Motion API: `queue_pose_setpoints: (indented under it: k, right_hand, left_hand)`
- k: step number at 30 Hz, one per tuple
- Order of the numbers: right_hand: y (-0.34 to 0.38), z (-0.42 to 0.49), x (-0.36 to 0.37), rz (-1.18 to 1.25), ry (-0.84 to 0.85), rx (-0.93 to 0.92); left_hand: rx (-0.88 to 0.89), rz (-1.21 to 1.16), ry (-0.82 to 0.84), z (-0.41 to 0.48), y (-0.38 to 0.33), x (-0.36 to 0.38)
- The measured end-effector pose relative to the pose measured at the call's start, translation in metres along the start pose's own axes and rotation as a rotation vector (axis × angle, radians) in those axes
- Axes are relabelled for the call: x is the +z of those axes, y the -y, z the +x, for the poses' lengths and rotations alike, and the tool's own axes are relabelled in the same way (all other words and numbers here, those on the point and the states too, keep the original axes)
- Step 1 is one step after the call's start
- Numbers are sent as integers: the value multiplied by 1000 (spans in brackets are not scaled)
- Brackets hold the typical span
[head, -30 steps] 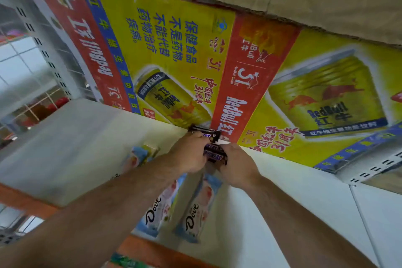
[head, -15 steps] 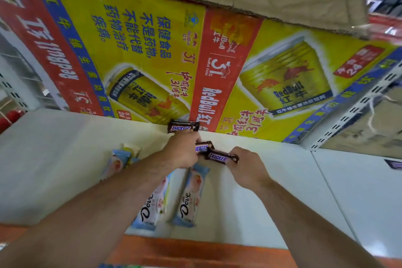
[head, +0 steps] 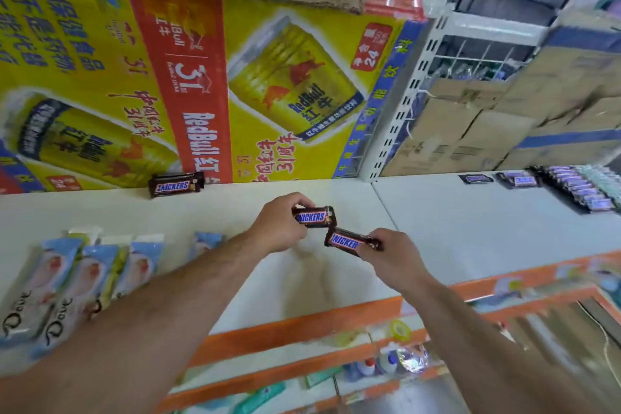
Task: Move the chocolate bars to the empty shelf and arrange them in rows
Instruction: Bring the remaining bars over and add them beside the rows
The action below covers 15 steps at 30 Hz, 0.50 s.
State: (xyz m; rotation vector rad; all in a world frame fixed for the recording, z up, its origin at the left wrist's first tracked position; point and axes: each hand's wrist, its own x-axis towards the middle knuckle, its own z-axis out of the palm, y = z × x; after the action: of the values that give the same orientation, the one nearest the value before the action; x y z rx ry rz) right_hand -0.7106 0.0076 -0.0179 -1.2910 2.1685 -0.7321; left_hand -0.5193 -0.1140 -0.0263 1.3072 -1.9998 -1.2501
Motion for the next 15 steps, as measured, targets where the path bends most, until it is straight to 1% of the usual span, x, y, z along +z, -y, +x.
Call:
queue_pose_setpoints:
  k: [5,8,13,15]
  right_hand:
    - [-59,-17,-52,50,-48,20]
    - [-101,-26,-88,16,-46,20]
    - [-165,-39,-154,28,-74,-9]
    - [-187,-43,-177,82,-79,-2]
  left_hand:
    - [41,-25,30,-2,-44,64]
    - [51,-13,43,-6,-71,112]
    - [61,-6,54,-7,-119,189]
    - [66,-2,47,-4,-137,214]
